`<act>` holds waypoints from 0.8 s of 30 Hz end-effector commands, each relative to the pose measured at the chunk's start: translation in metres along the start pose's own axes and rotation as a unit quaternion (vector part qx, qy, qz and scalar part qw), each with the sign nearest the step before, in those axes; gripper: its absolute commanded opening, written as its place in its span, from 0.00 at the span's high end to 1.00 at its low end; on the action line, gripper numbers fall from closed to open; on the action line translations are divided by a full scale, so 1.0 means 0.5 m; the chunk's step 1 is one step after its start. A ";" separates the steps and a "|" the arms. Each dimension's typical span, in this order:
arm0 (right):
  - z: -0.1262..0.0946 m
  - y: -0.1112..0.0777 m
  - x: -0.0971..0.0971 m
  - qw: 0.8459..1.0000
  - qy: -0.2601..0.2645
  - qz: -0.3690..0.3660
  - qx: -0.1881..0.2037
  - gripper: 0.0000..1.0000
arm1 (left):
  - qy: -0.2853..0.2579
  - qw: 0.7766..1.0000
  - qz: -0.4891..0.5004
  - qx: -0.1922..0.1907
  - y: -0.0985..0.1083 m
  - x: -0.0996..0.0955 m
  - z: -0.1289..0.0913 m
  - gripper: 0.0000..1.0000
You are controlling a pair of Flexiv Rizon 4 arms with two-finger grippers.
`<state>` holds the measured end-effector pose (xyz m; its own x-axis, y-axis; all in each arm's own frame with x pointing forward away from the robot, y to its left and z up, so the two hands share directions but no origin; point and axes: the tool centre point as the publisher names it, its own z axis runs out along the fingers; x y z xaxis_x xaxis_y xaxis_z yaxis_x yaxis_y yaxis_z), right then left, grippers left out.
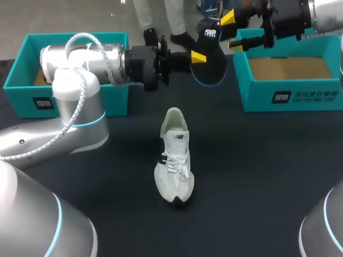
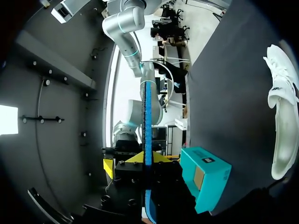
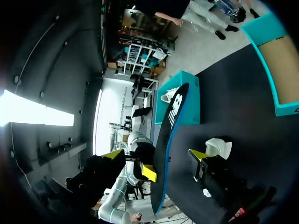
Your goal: Take the shoe out of the shoebox, open the shoe tongue, remove and reinsert the insole, then place the shoe into the shoebox
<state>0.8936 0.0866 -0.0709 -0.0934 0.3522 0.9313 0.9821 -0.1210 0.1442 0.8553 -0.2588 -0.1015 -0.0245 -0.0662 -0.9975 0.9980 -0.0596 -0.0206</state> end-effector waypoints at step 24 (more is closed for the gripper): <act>-0.060 -0.060 -0.042 0.996 0.076 -0.015 -0.053 0.00 | -0.008 1.000 0.002 0.010 -0.015 -0.031 -0.027 1.00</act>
<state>0.8593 0.0566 -0.0912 -0.1644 0.1896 0.9680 0.9529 -0.2229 0.2055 0.8500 -0.2448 -0.0880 -0.0230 -0.0856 -0.9961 0.9968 -0.0783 -0.0163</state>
